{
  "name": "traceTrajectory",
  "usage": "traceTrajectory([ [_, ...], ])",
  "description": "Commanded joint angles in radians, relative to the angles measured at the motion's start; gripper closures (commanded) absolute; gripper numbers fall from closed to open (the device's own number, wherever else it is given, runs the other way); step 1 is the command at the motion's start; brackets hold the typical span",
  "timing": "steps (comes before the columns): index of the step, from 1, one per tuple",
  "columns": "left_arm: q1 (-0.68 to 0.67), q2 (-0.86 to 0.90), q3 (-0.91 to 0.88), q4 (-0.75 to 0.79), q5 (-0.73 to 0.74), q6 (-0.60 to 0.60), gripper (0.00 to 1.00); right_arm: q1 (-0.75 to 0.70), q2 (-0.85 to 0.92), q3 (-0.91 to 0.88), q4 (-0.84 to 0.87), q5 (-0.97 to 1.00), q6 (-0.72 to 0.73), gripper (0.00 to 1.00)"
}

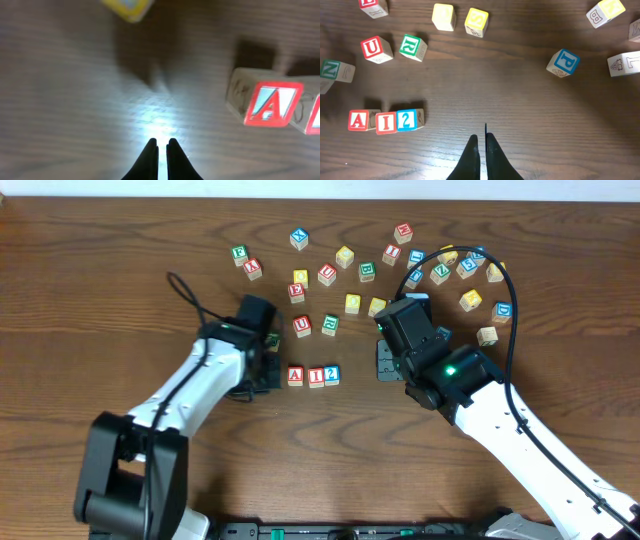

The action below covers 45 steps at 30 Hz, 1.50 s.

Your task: Spell out AI2

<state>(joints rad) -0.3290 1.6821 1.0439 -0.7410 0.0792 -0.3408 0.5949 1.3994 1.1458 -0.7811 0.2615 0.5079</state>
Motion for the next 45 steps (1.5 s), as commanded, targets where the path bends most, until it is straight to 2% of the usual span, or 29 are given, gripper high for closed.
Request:
traceTrajectory([
  [1, -0.042, 0.032, -0.005, 0.024, -0.072, -0.039, 0.92, -0.005, -0.001, 0.013, 0.002, 0.017, 0.008, 0.99],
  [14, -0.050, 0.037, -0.072, 0.195, -0.072, -0.039, 0.93, -0.005, -0.001, 0.013, 0.002, 0.018, 0.008, 0.99],
  [22, -0.050, 0.037, -0.075, 0.210, -0.071, -0.039, 0.92, -0.005, 0.000, 0.013, 0.003, 0.021, 0.008, 0.99],
  [29, -0.050, 0.037, -0.075, 0.293, -0.072, -0.004, 0.92, -0.005, 0.000, 0.012, 0.000, 0.021, 0.008, 0.99],
  [45, -0.050, 0.037, -0.075, 0.299, 0.005, -0.005, 0.92, -0.004, 0.000, 0.010, -0.005, 0.028, 0.008, 0.99],
])
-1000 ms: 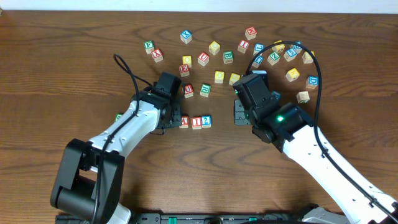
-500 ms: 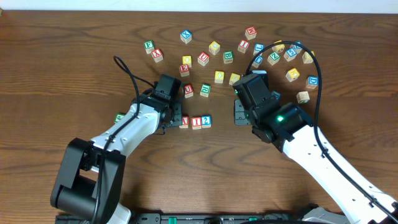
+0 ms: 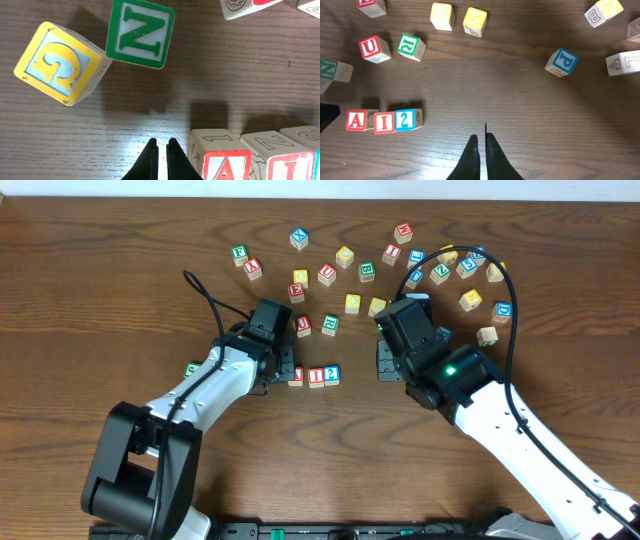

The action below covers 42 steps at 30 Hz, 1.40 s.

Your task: Spell out AI2

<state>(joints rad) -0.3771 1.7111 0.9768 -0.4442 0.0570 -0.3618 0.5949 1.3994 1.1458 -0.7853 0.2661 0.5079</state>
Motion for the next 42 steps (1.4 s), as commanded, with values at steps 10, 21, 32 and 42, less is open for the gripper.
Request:
traceTrajectory([
  [10, -0.002, 0.008, -0.008, 0.012, 0.093, 0.021, 0.92, -0.005, 0.001, 0.010, -0.001, 0.023, 0.008, 0.99],
  [21, -0.002, 0.008, -0.008, -0.012, 0.138, 0.036, 0.92, -0.005, 0.002, 0.010, -0.001, 0.023, 0.008, 0.99],
  [32, -0.002, 0.008, -0.008, -0.018, 0.142, 0.035, 0.92, -0.005, 0.009, 0.010, -0.001, 0.024, 0.007, 0.99],
  [42, -0.002, 0.008, -0.008, -0.017, 0.161, 0.036, 0.92, -0.005, 0.013, 0.010, 0.000, 0.024, 0.007, 0.99],
])
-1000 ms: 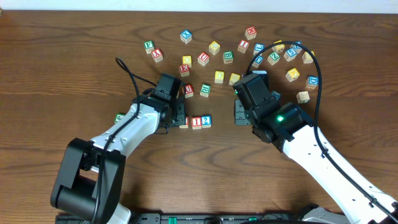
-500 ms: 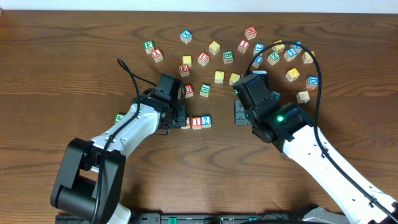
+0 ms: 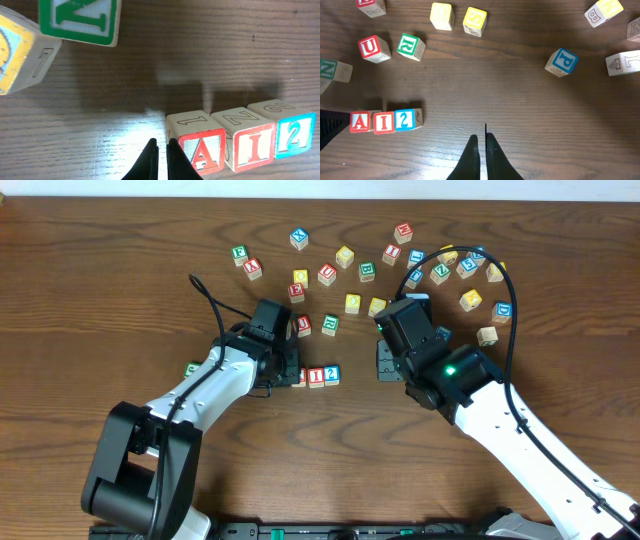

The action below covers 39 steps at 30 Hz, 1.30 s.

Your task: Spell out AI2

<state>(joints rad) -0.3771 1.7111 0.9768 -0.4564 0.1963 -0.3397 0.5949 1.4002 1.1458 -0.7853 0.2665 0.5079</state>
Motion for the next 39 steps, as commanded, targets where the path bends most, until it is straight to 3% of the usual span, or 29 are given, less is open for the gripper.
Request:
traceTrajectory([
  [1, -0.002, 0.008, -0.008, -0.003, 0.023, 0.014, 0.92, -0.005, 0.012, 0.010, 0.000, 0.023, 0.007, 0.99],
  [39, -0.002, 0.008, -0.008, 0.025, 0.069, 0.013, 0.92, -0.005, 0.014, 0.010, -0.001, 0.030, 0.008, 0.99],
])
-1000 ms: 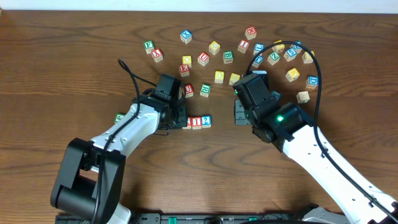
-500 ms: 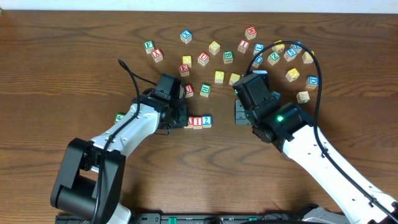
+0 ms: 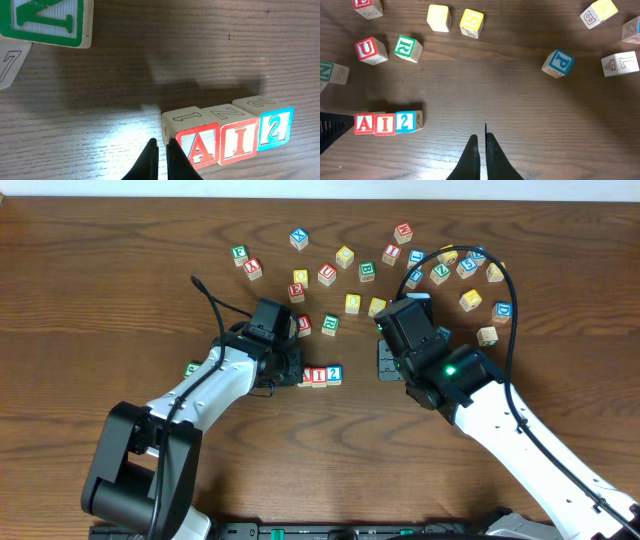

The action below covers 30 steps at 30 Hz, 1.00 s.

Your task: Spell out AI2

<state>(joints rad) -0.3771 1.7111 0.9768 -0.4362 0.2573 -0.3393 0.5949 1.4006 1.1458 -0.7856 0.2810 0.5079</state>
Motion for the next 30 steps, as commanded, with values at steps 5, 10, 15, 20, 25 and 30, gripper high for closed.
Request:
traceTrajectory([
  [5, -0.002, 0.008, -0.008, 0.005, 0.009, 0.013, 0.92, -0.005, 0.014, 0.010, 0.000, 0.016, 0.008, 0.99],
  [10, -0.002, 0.008, -0.008, 0.032, 0.059, 0.013, 0.92, -0.004, 0.023, 0.010, 0.011, 0.015, 0.008, 0.99],
  [15, -0.002, 0.008, -0.008, 0.037, 0.064, 0.013, 0.92, -0.005, 0.028, 0.006, 0.008, 0.013, 0.008, 0.99],
  [20, -0.002, 0.008, -0.008, 0.035, 0.064, 0.013, 0.92, -0.003, 0.040, 0.006, 0.019, 0.013, 0.008, 0.99],
  [25, -0.002, 0.008, -0.008, 0.035, 0.063, 0.013, 0.92, -0.005, 0.051, 0.006, 0.018, 0.012, 0.008, 0.99],
  [30, -0.002, 0.008, -0.008, 0.035, 0.064, 0.013, 0.93, -0.005, 0.051, 0.006, 0.021, 0.013, 0.007, 0.99],
])
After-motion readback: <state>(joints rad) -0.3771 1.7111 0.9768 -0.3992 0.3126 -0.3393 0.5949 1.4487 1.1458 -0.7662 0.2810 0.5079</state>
